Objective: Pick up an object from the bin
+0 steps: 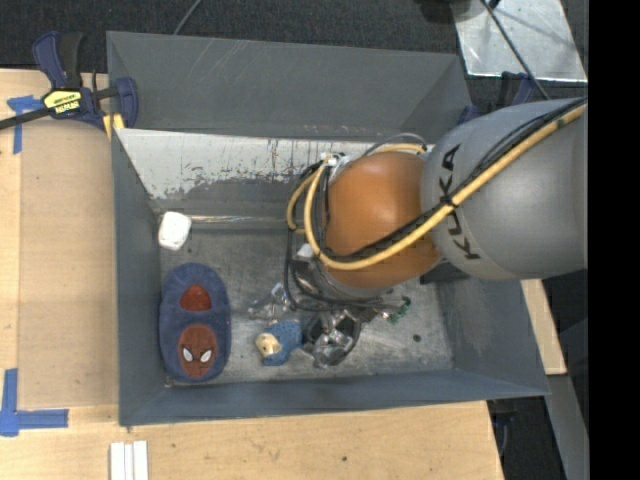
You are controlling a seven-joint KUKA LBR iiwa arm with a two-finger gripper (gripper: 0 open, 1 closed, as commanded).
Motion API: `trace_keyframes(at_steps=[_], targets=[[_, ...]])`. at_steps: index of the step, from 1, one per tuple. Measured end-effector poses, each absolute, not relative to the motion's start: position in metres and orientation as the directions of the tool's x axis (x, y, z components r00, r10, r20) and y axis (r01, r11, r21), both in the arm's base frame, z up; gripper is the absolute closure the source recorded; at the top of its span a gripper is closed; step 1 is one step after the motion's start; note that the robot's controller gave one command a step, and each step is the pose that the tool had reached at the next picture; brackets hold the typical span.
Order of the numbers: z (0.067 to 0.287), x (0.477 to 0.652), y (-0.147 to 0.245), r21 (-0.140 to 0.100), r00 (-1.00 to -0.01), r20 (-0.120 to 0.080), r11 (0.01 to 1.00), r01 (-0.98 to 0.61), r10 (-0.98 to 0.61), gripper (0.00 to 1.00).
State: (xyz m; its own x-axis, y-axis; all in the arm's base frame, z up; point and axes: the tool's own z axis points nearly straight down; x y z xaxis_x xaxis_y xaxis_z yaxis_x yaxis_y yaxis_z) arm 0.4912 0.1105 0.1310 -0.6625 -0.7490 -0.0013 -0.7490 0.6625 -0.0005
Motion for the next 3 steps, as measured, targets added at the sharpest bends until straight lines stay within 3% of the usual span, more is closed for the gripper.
trace_keyframes(at_steps=[1,2,3], targets=[[0.085,0.502,0.105,0.004,-0.525,0.003,0.525,-0.851,-0.851,0.0],[0.086,0.502,0.106,0.002,-0.523,0.0,0.523,-0.852,-0.852,1.0],[0.212,0.516,0.106,-0.007,-0.139,-0.004,0.139,-0.99,-0.99,1.0]])
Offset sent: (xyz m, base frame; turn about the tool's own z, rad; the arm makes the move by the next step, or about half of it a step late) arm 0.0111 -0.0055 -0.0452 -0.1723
